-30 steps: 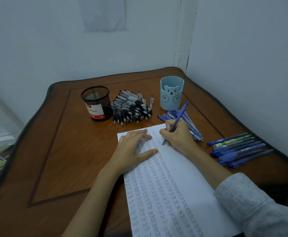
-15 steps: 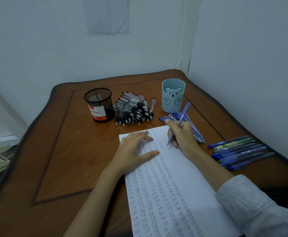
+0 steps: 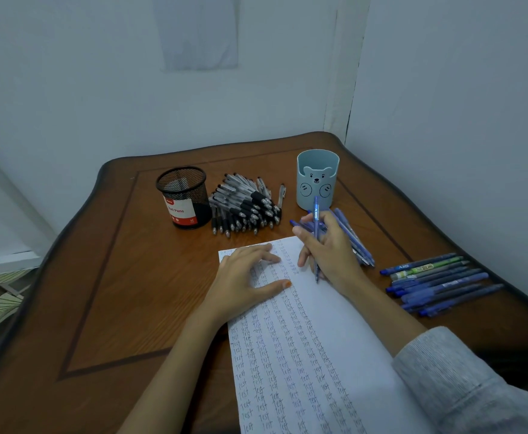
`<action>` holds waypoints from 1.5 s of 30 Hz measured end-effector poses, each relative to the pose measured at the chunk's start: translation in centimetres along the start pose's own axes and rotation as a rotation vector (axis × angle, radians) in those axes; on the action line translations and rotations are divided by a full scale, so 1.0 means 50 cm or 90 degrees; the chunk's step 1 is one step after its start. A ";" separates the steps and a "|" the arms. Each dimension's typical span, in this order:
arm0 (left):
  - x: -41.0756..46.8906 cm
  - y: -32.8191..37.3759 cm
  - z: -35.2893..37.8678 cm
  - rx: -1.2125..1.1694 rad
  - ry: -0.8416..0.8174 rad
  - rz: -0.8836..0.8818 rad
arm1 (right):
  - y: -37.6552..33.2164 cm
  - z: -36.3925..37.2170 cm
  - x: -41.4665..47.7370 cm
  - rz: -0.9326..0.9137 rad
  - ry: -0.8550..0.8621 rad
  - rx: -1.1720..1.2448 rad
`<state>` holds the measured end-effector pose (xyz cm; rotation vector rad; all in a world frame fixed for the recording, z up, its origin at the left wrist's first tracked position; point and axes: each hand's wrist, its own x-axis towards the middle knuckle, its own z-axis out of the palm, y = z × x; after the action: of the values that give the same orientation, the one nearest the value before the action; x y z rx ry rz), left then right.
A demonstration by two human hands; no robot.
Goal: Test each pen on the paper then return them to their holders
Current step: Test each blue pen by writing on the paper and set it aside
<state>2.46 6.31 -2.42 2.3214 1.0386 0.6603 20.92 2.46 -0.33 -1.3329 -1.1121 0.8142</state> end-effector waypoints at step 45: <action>-0.007 0.022 0.014 -0.002 -0.035 -0.023 | -0.067 -0.228 -0.021 -0.036 0.061 -0.506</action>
<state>3.23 5.23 -2.34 2.2990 1.0517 0.5801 30.86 -2.58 3.93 -1.9498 -1.4580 0.2456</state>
